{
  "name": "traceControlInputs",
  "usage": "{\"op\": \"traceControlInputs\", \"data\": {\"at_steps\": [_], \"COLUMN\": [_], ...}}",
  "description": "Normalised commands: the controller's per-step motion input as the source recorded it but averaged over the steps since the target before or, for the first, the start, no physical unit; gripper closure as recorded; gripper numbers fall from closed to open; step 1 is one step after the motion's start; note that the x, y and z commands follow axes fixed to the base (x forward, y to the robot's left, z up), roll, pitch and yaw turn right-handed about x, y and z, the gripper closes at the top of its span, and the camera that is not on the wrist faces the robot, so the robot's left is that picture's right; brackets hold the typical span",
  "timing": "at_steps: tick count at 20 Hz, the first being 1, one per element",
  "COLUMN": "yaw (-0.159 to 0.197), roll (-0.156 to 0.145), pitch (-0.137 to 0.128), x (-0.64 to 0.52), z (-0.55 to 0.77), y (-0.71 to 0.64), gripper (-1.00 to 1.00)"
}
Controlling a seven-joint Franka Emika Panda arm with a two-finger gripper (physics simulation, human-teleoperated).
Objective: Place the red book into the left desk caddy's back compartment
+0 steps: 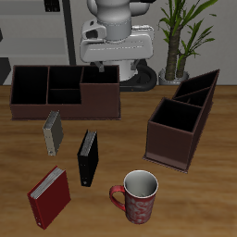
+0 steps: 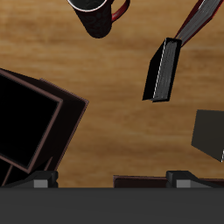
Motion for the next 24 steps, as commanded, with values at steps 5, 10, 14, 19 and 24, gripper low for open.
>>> {"op": "traceControlInputs", "data": {"at_steps": [5, 10, 14, 19, 24], "yaw": [0.041, 0.024, 0.017, -0.061, -0.023], "roll": [-0.01, -0.045, -0.062, 0.01, -0.063], "pitch": [-0.036, -0.028, 0.011, 0.036, -0.007], "x": [0.21, 0.29, 0.38, 0.34, 0.33], "z": [0.17, 0.18, 0.08, 0.03, -0.01], "y": [-0.37, -0.52, -0.55, -0.42, -0.39], "gripper": [-1.0, -1.0, -1.0, -1.0, -1.0]}}
